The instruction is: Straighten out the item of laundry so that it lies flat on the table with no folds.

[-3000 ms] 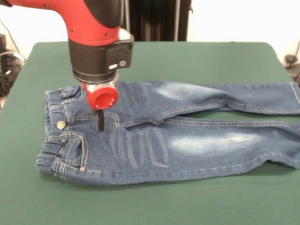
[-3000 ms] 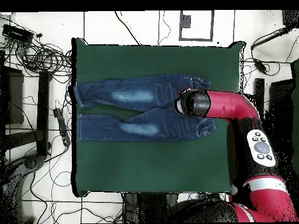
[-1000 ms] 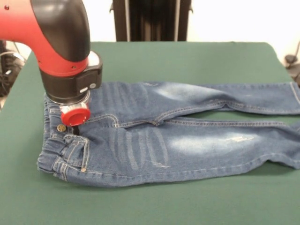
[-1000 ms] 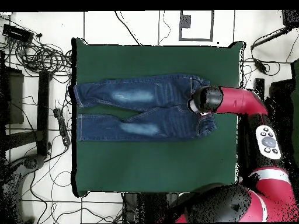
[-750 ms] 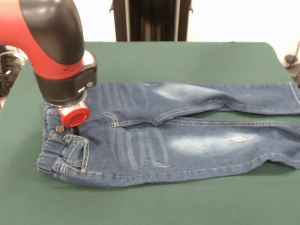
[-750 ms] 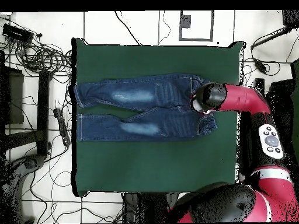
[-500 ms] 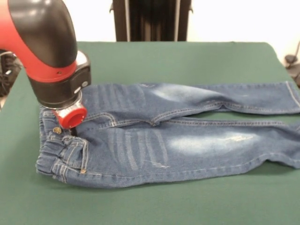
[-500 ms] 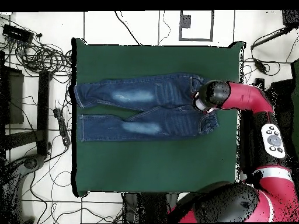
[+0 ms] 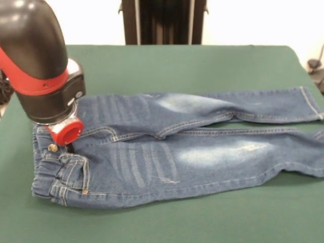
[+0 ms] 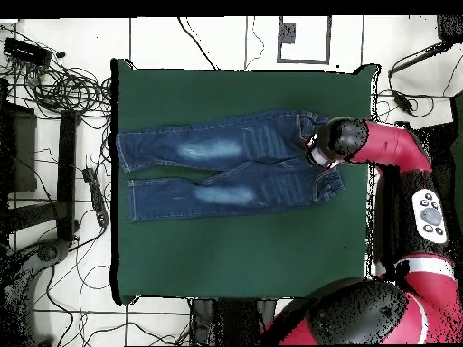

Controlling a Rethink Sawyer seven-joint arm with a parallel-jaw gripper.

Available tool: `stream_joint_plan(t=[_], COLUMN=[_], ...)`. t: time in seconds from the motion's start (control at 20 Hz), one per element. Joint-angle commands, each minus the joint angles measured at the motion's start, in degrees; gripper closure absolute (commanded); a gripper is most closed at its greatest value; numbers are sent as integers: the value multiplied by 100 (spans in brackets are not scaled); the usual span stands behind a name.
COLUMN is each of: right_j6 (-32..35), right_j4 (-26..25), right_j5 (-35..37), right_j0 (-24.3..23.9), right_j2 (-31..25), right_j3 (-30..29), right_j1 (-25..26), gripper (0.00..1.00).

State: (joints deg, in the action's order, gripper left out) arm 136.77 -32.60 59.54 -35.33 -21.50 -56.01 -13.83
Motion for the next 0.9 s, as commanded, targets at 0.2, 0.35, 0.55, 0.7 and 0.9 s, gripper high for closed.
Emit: stream_joint_plan(t=[0.2,0.35,0.55,0.7,0.9], right_j6=[-1956,-1297,-507,-57,395], right_j4=[-204,-88,60,102,96], right_j5=[-150,-344,-530,-718,-887], right_j0=[-178,-216,-239,-218,-115], right_j2=[-280,-59,130,265,480], right_j3=[370,-61,-488,-821,-1038], right_j1=[-156,-421,-540,-710,-919], gripper=[0,0,0,0,0])
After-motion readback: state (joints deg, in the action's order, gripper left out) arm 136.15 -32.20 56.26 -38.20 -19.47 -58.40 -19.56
